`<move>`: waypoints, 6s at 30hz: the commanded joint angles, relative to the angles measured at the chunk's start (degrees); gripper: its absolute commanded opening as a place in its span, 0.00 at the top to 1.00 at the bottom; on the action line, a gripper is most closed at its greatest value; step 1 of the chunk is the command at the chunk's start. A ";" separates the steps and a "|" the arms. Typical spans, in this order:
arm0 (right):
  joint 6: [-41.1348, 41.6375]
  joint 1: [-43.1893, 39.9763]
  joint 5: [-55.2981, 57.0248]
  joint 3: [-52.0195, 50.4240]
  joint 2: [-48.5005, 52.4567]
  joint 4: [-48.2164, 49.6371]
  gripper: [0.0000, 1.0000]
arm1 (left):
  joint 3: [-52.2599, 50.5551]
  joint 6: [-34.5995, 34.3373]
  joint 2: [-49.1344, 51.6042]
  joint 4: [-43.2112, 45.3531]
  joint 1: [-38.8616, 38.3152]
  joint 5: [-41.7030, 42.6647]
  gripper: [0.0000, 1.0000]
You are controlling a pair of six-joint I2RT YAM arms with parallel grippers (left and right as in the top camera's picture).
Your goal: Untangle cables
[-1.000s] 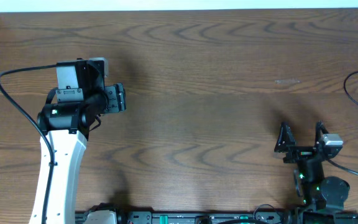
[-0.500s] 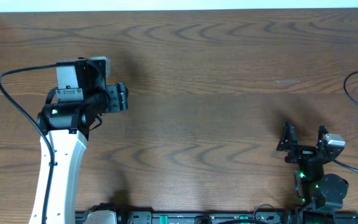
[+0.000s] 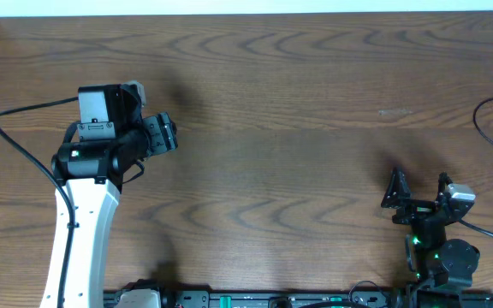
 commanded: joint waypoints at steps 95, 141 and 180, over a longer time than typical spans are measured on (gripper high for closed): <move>0.68 0.55 0.83 -0.04 0.20 -0.37 0.01 | -64.70 9.09 -72.15 44.39 -7.63 -11.32 0.25; 0.68 0.55 0.83 -0.04 0.20 -0.37 0.01 | -64.67 9.11 -72.00 39.78 -7.63 -11.47 0.25; 0.68 0.55 0.83 -0.04 0.20 -0.37 0.01 | -64.67 9.11 -72.00 39.76 -7.63 -11.47 0.25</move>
